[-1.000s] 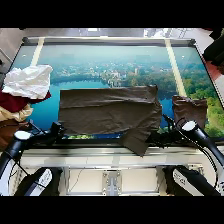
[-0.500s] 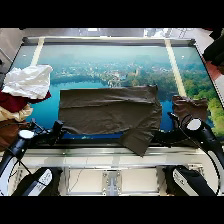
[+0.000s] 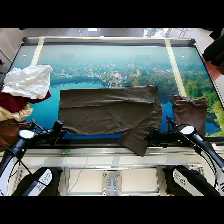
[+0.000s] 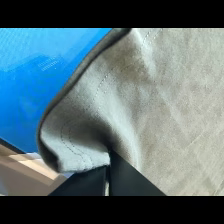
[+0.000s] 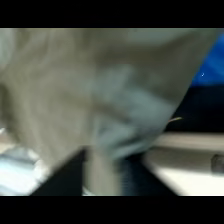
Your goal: Fold the shirts.
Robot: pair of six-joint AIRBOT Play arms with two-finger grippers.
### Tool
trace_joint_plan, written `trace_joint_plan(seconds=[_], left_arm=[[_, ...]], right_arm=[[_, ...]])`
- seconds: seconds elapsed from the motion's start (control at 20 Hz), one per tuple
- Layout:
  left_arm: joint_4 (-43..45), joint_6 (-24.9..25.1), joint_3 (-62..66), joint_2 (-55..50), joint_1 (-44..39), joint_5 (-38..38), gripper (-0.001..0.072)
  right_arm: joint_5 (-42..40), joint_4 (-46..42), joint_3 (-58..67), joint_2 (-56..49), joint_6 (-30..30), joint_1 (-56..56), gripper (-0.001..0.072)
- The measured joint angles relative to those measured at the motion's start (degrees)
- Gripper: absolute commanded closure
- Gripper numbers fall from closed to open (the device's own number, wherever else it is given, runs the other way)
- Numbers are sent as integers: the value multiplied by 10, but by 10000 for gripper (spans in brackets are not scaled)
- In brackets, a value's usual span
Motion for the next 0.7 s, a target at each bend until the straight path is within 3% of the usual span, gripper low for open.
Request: trace_joint_plan(seconds=[0.1, 0.3, 0.7], left_arm=[[1, 0, 1, 6, 0, -2, 698], [9, 14, 13, 71, 15, -31, 699], [76, 68, 78, 287, 84, -179, 702]], right_arm=[[-2, 30, 4, -2, -35, 0, 695], [69, 51, 39, 34, -64, 0, 696], [183, -9, 158, 171, -10, 0, 699]])
